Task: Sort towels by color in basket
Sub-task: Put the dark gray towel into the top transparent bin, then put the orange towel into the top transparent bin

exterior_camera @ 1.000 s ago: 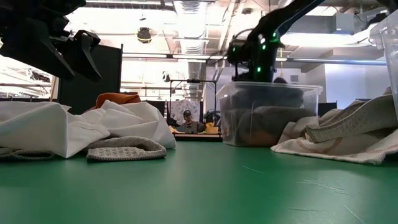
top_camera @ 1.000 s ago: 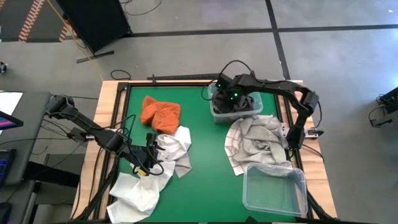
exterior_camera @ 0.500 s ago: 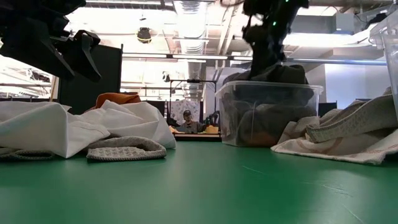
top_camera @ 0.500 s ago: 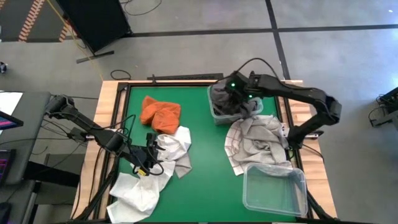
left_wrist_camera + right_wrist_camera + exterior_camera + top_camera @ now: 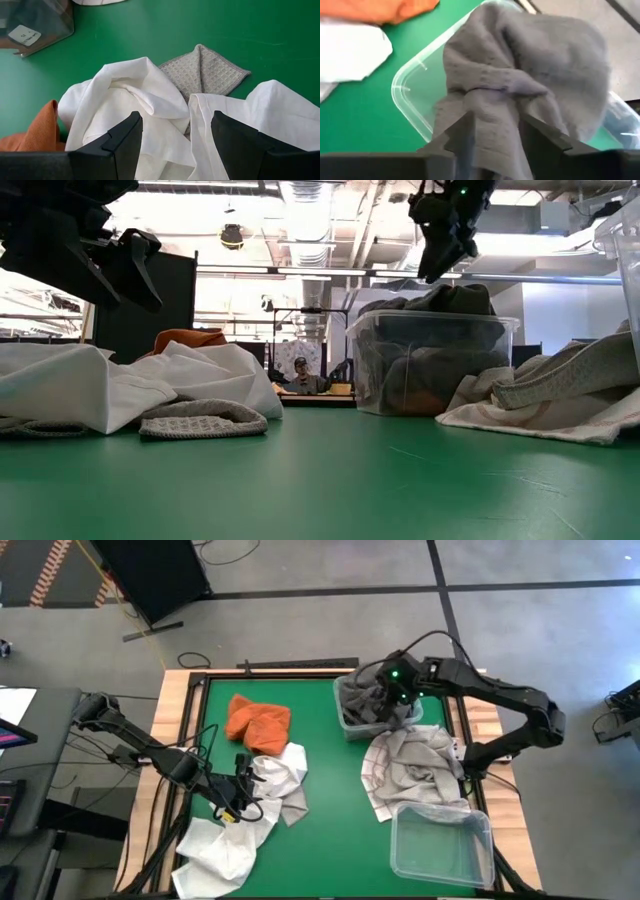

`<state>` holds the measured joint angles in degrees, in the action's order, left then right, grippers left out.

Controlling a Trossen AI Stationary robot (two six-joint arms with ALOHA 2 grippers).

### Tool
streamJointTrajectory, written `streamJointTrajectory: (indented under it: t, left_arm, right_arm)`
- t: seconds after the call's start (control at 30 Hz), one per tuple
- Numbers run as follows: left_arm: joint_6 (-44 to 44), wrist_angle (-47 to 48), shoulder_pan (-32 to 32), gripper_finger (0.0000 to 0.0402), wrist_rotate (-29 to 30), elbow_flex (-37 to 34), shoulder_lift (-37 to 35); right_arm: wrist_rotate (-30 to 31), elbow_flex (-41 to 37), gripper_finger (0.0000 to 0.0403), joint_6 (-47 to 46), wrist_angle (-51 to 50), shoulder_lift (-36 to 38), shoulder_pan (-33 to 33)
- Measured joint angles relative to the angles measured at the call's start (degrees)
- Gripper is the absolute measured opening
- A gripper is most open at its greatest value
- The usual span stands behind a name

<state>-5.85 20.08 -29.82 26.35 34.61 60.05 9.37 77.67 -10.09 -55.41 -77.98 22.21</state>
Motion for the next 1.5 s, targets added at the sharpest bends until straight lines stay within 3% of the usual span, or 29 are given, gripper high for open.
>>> streamJointTrajectory:
  t: [0.23, 0.5, 0.63, 0.73, 0.8, 0.93, 1.3, 1.5]
  left_arm:
    - [-0.53, 0.07, 0.02, 0.0226, 0.00, 0.00, 0.00]
    - [-1.44, 1.34, 0.01, 0.0226, -0.04, 0.00, 0.01]
    - [-1.93, 2.39, 0.02, 0.0226, -0.07, 0.00, 0.02]
    - [-2.16, 3.02, 0.01, 0.0226, -0.09, 0.00, 0.02]
    - [-2.16, 3.18, 0.02, 0.0226, -0.09, 0.00, 0.02]
    - [-2.19, 3.15, 0.02, 0.0226, -0.09, 0.00, 0.02]
    - [0.37, 3.58, 0.02, 0.0226, 0.16, 2.51, -0.04]
    - [1.78, 9.33, 0.02, 0.0226, 5.56, 5.75, -0.04]
  right_arm:
    - [-0.01, 0.00, 0.0102, 0.10, 0.30, -7.43, -0.51]
    - [-0.05, 0.02, 0.0024, 2.41, 2.92, -20.34, 3.75]
    - [-3.49, 0.44, 0.0018, 2.90, 5.72, -25.78, 4.64]
    - [-7.53, 0.50, 0.0035, 2.80, 7.16, -28.60, 4.75]
    - [-7.09, 0.37, 0.0049, 2.66, 7.66, -29.43, 4.71]
    - [-5.56, -0.15, 0.0059, 2.85, 6.38, -28.14, 4.42]
    - [-5.84, -0.07, 0.0062, 2.79, 4.76, -13.97, 0.59]
    - [-4.40, -0.04, 0.0062, 2.87, 4.63, -5.58, -1.95]
